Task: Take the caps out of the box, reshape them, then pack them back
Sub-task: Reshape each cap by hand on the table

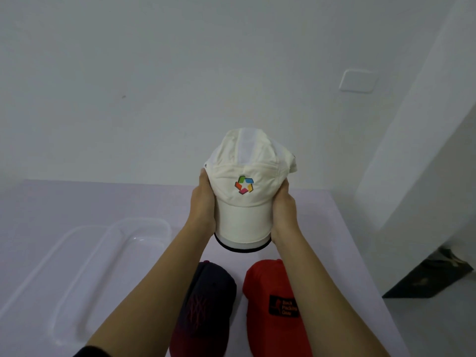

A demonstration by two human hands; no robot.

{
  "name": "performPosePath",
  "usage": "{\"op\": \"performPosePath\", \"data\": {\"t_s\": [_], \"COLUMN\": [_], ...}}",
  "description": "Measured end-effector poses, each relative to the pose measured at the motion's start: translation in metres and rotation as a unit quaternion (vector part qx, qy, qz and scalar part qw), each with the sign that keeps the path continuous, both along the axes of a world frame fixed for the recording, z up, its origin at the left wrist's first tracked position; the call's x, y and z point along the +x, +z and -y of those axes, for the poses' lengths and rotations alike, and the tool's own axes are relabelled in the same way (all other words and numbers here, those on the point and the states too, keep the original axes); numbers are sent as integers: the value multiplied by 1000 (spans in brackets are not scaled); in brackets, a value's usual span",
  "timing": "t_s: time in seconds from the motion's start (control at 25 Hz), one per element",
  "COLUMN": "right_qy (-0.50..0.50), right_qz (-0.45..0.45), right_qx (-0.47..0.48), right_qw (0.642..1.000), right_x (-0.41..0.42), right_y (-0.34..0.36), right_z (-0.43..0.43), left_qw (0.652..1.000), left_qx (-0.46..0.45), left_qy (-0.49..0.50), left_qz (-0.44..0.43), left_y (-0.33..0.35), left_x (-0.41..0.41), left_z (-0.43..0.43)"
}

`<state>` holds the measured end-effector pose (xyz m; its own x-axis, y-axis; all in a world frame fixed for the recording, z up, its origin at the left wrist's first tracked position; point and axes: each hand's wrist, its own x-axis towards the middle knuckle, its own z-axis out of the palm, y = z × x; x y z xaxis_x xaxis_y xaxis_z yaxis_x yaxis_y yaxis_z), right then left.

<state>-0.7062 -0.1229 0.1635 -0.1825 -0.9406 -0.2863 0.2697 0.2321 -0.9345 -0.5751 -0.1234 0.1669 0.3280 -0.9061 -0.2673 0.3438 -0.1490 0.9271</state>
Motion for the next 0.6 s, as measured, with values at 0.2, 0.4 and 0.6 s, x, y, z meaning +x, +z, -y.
{"op": "performPosePath", "data": {"t_s": [0.2,0.4,0.6], "right_qy": [-6,-23,-46], "right_qz": [103,99,94], "right_qx": [27,27,40], "right_qw": [994,994,994], "right_x": [7,1,-1], "right_y": [-3,-11,-22], "right_z": [-9,-12,-9], "left_qw": [984,984,999], "left_qx": [15,3,-11], "left_qy": [-24,-16,35], "left_qz": [-173,-180,-35], "left_y": [-2,-10,-6], "left_x": [-8,-8,-7], "left_z": [-6,-9,-6]}}
